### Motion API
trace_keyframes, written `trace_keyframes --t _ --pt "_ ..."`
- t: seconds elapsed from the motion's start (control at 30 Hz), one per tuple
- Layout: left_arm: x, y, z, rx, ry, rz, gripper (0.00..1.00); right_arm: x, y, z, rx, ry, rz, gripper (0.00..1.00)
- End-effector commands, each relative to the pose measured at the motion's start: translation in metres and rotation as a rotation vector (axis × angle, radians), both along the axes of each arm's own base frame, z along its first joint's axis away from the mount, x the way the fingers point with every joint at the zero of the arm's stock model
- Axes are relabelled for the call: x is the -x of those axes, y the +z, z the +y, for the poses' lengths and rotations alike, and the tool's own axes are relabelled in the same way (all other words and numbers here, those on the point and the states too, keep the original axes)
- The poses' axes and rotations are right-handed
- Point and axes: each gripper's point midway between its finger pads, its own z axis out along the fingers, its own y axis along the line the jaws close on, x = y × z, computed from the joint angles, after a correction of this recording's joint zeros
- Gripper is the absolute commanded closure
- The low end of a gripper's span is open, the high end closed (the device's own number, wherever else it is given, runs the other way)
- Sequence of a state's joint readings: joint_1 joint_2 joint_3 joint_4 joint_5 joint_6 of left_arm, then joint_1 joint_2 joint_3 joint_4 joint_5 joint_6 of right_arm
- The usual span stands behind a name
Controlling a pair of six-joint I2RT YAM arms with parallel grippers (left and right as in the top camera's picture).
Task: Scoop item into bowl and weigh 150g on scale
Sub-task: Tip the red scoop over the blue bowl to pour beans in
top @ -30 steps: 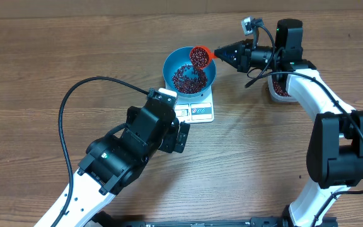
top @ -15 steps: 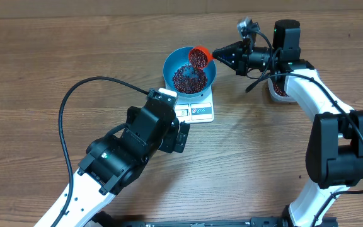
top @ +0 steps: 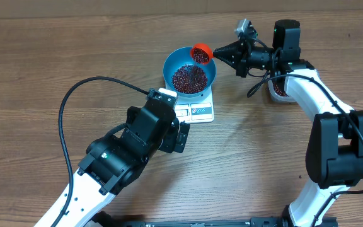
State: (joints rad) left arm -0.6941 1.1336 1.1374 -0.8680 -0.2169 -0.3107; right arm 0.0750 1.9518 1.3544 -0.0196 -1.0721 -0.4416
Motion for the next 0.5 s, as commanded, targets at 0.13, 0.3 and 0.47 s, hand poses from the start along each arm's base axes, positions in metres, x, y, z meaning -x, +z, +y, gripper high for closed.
trace_keyframes --t 0.13,0.3,0.47 --pt "-0.001 -0.002 -0.001 -0.011 -0.016 0.0 0.0 0.006 0.007 0.021 0.066 0.104 -0.236 0.96" --pt "-0.001 -0.002 -0.001 -0.011 -0.016 0.0 0.0 0.009 0.005 0.027 0.104 0.141 -0.324 0.96" --pt "-0.001 -0.002 -0.001 -0.011 -0.016 0.0 0.01 0.01 0.002 0.027 0.108 0.137 -0.309 0.96"
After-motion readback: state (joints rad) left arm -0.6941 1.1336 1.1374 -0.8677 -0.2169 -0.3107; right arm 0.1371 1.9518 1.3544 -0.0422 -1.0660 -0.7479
